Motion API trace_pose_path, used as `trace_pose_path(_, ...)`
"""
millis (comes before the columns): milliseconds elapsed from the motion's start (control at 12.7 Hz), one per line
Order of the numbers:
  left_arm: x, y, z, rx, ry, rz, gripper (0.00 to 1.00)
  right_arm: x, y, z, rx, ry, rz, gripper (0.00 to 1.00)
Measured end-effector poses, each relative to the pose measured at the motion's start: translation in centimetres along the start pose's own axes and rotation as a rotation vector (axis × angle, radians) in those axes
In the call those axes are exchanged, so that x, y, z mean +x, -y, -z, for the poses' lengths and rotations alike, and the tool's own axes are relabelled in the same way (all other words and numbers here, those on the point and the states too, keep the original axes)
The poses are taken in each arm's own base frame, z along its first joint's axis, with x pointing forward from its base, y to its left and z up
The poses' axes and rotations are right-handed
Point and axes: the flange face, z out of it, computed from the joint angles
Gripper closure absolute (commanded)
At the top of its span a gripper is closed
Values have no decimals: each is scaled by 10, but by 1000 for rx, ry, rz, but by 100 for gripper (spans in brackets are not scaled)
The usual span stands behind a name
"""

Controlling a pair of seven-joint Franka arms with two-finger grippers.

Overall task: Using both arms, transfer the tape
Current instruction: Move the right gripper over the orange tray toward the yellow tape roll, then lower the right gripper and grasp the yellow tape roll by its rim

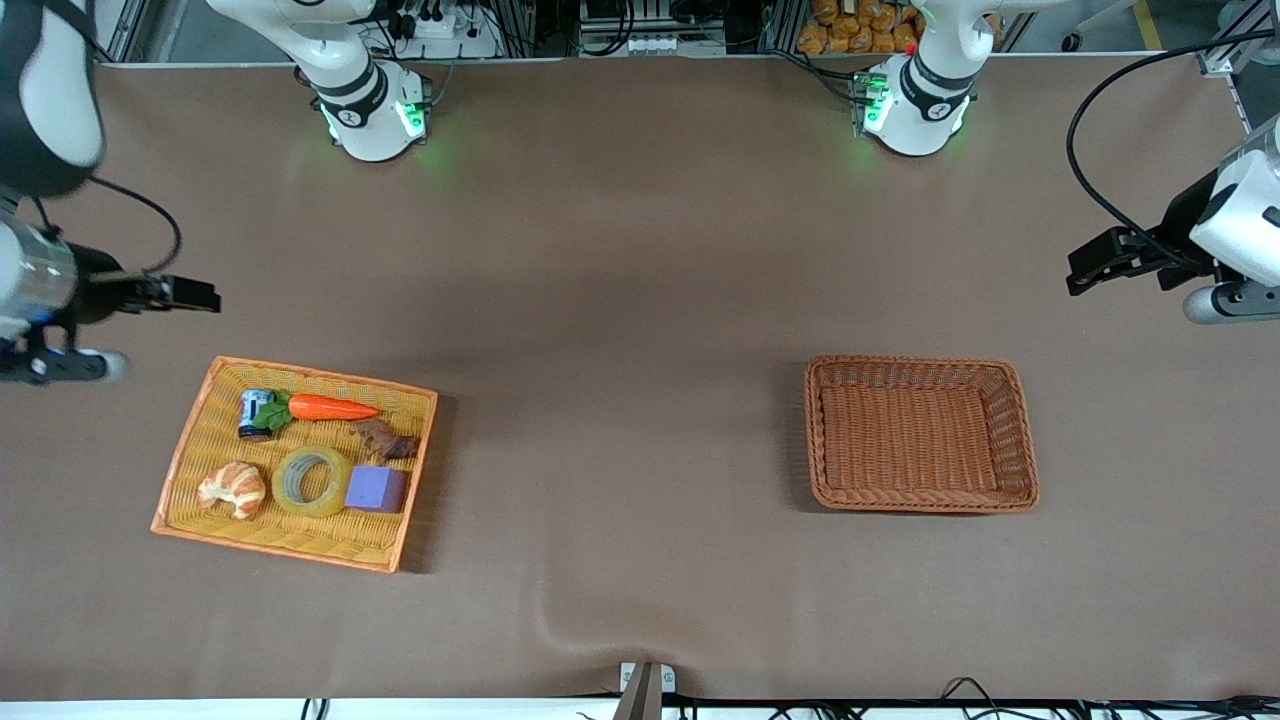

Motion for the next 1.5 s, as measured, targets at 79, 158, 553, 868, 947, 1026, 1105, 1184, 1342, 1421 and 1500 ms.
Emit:
trace_pose_path(79,1,0,-2,0,2,0,0,12,6,-16,-2,26,10,0)
trace_pose_path(158,2,0,-4,0,5,0,0,22,15,-30,-6,49,23,0)
trace_pose_path(553,5,-3,-8,-1,6,-4,0,58,39,-63,-15,16,60,0)
trace_pose_path(868,8,-4,-13,-1,12,-5,0,67,43,-59,-14,-20,66,0)
trace_pose_path(947,10,-3,-16,-1,18,-5,0,71,49,-62,-22,-32,77,0)
trace_pose_path(1026,13,-3,-21,-1,23,-4,0,81,54,-71,-40,-53,87,0)
trace_pose_path(1105,17,-3,-26,-2,25,-4,0,94,54,-84,-56,-67,90,0)
trace_pose_path(1184,21,-3,-33,-2,30,-3,0,108,47,-100,-64,-81,89,0)
trace_pose_path(1342,30,-3,-48,-3,42,-2,0,140,21,-133,-61,-140,72,0)
trace_pose_path(1421,34,-3,-55,-3,49,0,0,156,3,-151,-56,-178,76,0)
trace_pose_path(1500,38,-2,-61,-4,55,1,0,170,-16,-167,-54,-217,90,0)
